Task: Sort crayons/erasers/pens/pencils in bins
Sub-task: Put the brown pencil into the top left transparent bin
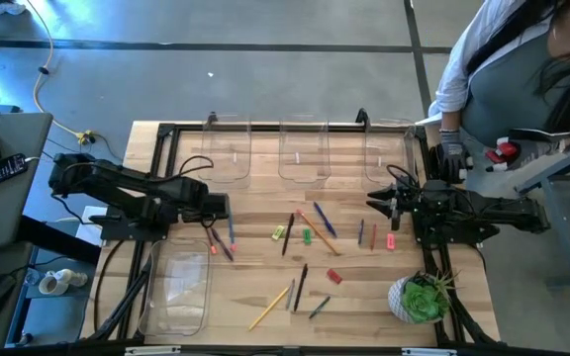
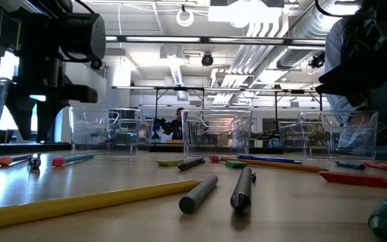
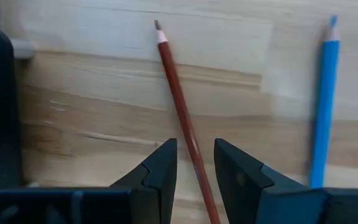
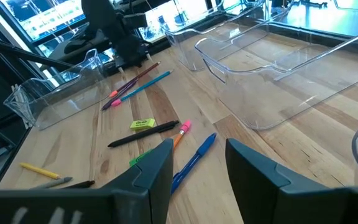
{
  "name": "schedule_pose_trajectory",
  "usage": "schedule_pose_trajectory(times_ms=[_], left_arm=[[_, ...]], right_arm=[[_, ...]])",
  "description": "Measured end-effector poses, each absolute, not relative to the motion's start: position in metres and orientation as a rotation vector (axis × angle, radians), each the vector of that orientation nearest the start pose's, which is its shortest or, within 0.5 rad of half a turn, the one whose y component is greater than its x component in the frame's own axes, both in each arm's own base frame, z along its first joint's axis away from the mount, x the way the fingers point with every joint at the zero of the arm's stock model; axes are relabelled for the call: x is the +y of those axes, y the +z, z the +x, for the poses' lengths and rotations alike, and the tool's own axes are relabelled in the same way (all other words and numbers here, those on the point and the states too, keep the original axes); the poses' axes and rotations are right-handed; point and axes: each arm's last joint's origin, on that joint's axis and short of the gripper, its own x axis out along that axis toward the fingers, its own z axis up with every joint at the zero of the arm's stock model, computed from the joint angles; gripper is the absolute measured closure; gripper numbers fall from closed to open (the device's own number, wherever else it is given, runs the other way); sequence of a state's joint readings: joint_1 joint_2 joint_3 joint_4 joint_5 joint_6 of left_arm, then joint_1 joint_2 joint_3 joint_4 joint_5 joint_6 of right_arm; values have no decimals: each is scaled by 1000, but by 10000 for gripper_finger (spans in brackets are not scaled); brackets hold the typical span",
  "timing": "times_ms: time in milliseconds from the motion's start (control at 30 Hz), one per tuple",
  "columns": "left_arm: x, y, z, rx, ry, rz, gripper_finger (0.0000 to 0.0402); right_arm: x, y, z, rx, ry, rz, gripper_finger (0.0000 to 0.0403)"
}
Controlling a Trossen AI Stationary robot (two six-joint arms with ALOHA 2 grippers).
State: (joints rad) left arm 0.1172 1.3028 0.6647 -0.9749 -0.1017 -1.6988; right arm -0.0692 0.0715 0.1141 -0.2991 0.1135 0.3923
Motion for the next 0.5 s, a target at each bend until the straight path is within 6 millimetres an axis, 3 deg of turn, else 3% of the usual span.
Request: schedule_pose_trajectory(times_ms=[500], left_arm=[[28,146,183,1080,1572,-1234,307]], right_arm=[[-10,168,92,225,-231,383,263]])
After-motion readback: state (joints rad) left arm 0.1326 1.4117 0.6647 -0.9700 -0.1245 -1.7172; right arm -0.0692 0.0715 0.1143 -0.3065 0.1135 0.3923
